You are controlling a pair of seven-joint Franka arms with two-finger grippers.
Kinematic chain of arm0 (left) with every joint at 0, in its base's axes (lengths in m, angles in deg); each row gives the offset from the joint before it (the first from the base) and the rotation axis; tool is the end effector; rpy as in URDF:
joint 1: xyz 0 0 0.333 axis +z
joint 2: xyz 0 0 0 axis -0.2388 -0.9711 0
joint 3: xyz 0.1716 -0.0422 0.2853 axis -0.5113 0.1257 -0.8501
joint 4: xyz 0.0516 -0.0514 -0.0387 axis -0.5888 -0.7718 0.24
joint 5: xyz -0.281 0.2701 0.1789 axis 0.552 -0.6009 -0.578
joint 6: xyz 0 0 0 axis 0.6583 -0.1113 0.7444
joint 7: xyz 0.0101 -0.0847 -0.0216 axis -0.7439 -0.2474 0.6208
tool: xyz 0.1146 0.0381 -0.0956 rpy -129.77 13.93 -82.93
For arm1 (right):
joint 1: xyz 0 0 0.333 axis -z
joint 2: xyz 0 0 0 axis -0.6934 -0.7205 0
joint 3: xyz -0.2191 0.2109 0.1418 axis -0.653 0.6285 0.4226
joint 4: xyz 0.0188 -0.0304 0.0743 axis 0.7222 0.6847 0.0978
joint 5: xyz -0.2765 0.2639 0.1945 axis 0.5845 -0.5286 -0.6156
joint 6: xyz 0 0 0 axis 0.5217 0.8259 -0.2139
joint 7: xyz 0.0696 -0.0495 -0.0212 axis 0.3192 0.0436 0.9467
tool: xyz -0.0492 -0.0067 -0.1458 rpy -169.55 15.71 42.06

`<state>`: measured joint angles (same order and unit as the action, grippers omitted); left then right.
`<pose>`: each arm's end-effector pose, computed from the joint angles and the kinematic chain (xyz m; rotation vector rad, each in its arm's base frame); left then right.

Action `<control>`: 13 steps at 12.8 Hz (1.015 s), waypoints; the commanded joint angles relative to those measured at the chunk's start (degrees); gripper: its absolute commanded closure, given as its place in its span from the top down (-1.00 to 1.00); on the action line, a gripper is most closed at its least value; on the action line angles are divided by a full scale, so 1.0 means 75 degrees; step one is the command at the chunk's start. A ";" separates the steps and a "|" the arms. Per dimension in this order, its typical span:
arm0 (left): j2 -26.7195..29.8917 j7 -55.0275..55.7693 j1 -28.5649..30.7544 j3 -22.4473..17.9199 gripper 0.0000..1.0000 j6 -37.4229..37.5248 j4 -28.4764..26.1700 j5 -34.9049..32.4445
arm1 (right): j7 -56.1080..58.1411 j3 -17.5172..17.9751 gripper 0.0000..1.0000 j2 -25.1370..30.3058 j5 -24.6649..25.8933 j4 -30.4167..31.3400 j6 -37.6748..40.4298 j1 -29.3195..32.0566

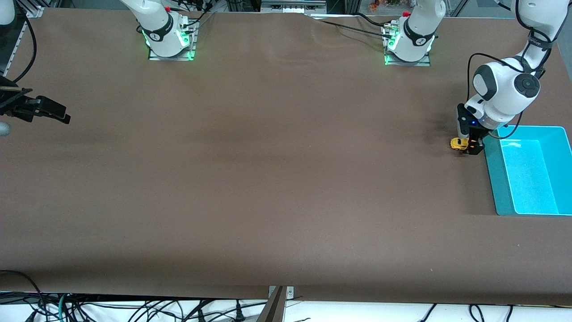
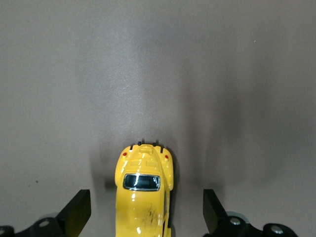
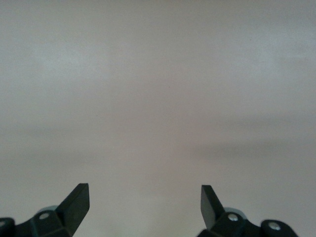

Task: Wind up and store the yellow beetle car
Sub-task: 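Lift the car with the left gripper and carry it over the box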

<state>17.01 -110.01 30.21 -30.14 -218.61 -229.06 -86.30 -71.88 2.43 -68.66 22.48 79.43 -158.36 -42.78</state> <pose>0.4524 0.1585 0.1188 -2.0829 2.2178 -0.0221 0.6086 -0.0500 0.5411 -3.1338 0.0642 0.0822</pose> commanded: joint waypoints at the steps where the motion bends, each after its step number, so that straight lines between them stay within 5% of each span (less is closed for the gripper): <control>1: 0.0069 -0.0112 0.0099 0.0063 0.66 -0.0154 -0.0111 -0.0090 | -0.0013 -0.0025 1.00 -0.0040 -0.0146 -0.0135 0.0114 -0.0009; 3: 0.0116 -0.0148 0.0099 0.0063 0.02 -0.0142 -0.0100 -0.0101 | -0.0024 -0.0013 1.00 -0.0040 -0.0146 -0.0135 0.0114 -0.0032; 6: 0.0151 -0.0148 0.0099 0.0063 -0.47 -0.0095 -0.0088 -0.0090 | -0.0036 -0.0013 1.00 -0.0087 -0.0146 -0.0135 0.0102 -0.0102; 9: 0.0256 -0.0148 0.0088 0.0074 -0.51 0.0056 -0.0076 -0.0090 | -0.0060 -0.0013 1.00 -0.0064 -0.0146 -0.0147 0.0126 -0.0103; 13: 0.0982 -0.0124 0.0006 0.0180 -0.48 0.1519 0.0122 0.0353 | -0.0083 0.0069 1.00 -0.0028 -0.0146 -0.0147 0.0149 -0.0103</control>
<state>20.19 -109.96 30.20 -29.55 -212.24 -228.44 -85.97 -71.90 2.70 -68.99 22.29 79.33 -158.29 -43.42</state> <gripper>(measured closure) 0.515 0.000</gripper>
